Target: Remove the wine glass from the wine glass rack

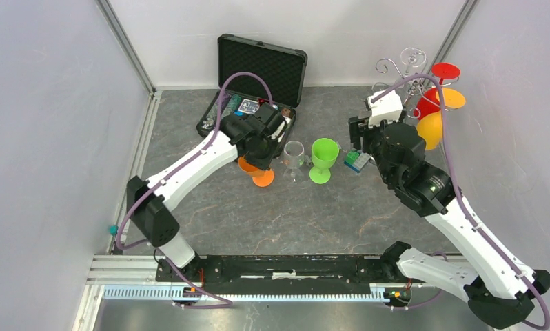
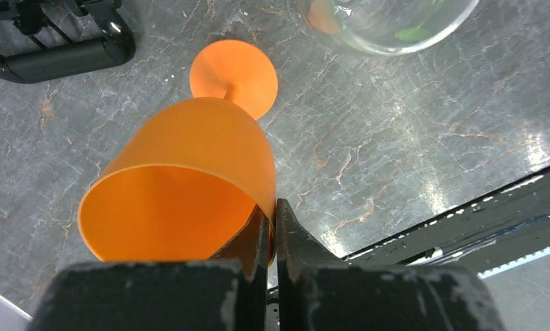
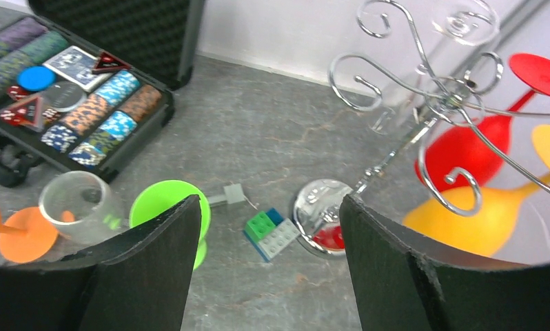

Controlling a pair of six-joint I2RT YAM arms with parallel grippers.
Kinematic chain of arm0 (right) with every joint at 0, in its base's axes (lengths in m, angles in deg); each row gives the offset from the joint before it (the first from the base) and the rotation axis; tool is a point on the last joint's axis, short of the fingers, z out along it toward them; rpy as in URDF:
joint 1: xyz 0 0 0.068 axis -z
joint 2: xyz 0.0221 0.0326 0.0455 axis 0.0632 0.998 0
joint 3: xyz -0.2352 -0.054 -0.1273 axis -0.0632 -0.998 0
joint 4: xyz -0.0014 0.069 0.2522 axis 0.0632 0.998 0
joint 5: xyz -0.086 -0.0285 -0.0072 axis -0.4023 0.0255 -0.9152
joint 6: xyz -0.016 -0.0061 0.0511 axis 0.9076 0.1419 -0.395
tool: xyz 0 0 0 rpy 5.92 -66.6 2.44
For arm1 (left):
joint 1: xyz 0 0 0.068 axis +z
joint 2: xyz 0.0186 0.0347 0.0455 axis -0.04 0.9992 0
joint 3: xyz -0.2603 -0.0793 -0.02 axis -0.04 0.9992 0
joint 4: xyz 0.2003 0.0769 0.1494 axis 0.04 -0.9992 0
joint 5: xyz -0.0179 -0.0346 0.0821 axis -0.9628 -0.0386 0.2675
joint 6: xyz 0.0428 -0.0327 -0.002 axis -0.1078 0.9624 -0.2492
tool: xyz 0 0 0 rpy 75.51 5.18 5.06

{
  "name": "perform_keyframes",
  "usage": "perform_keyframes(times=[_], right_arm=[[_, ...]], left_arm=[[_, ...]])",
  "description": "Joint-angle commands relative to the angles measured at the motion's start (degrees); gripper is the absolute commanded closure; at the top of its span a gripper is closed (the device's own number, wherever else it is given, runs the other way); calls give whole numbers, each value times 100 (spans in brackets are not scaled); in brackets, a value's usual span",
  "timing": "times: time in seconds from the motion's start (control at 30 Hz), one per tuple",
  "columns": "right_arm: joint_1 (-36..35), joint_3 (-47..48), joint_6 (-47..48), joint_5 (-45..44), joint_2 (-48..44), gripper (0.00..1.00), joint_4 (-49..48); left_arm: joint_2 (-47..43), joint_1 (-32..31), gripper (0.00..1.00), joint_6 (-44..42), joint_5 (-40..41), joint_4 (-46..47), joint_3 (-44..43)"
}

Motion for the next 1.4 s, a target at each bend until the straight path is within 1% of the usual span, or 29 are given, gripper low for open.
perform_keyframes(times=[0.0,0.13,0.27,0.37,0.43,0.5,0.53,0.67,0.7,0.8,0.9,0.97,1.03,1.1,1.13,1.27,1.37], right_arm=[[-17,42,160,-680,-138,21,239],[-18,45,143,-706,-256,21,248],[-17,51,108,-726,-287,21,292],[-18,124,14,-694,-276,21,368],[-18,182,-52,-495,-291,21,394],[-18,222,-89,-391,-301,21,388],[-16,229,-87,-369,-309,21,388],[-18,293,-86,-407,-285,21,435],[-18,334,-86,-435,-262,21,481],[-16,550,-30,-550,-183,21,603],[-18,894,123,-742,-22,19,787],[-23,1123,287,-1085,103,16,940],[-7,1244,434,-1587,232,14,1126],[-1,1421,484,-1936,378,13,1396],[15,1528,501,-2093,458,13,1508],[340,2316,517,-2408,937,13,2012],[988,2781,626,-2436,1366,14,2308]], left_arm=[[423,-78,98,-313,282,-341,-477],[793,-87,98,-344,373,-481,-709],[1008,-87,93,-366,228,-475,-810],[1032,-87,83,-383,316,-374,-812],[1017,-87,77,-419,263,-327,-827],[985,-87,73,-402,317,-305,-855],[957,-88,69,-401,339,-283,-856],[666,-87,54,-393,445,-171,-852],[556,-87,52,-384,443,-98,-839],[85,-83,44,-367,413,183,-719],[-508,-79,34,-327,415,500,-507],[-931,-83,23,-303,281,776,-336],[-1408,-83,16,-251,35,1038,-162],[-2044,-79,4,-171,-234,1421,148],[-2343,-83,0,-136,-374,1660,388],[-3564,-78,0,27,-980,2430,1333],[-4190,-79,0,117,-1183,2691,1824]])
